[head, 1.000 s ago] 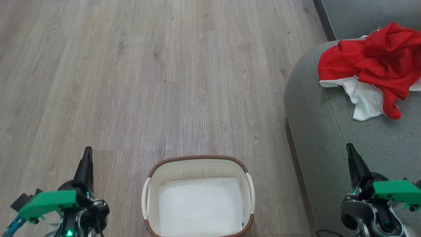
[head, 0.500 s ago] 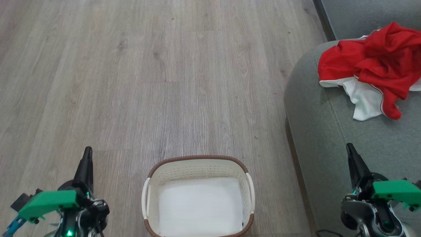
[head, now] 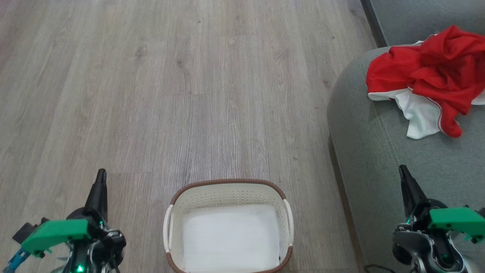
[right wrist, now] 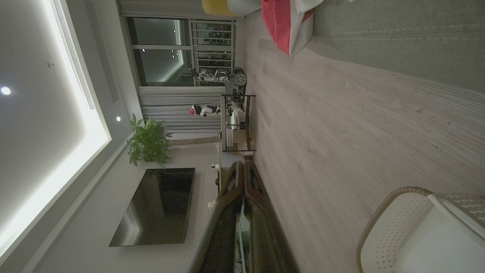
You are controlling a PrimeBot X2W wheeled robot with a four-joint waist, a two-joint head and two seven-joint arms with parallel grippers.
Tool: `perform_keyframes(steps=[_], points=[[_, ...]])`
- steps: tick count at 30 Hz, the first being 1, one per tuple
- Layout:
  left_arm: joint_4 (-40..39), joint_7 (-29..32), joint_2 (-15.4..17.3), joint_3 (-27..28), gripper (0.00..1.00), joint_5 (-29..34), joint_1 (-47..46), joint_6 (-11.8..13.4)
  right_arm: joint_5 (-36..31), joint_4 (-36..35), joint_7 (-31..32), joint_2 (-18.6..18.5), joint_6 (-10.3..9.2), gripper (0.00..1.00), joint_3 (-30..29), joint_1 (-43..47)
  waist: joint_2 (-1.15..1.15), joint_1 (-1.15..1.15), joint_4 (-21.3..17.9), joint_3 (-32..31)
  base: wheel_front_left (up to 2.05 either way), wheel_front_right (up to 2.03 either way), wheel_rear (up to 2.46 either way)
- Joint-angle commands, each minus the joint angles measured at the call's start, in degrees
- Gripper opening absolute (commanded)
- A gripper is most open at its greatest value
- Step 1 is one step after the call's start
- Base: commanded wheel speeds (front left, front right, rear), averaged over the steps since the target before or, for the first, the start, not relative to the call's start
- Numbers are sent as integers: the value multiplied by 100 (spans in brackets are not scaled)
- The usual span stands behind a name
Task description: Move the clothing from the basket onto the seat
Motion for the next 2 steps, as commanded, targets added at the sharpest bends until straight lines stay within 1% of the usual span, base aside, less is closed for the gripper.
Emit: perform_keyframes(steps=[1, 2], points=[[-159, 46, 48, 207, 0, -14, -281, -38, 34, -223, 34, -15, -1, 0, 102, -318, 0, 0, 0, 0, 0, 0, 0], [-159, 46, 48, 207, 0, -14, -281, -38, 34, -223, 34, -15, -1, 0, 102, -318, 0, 0, 0, 0, 0, 0, 0]])
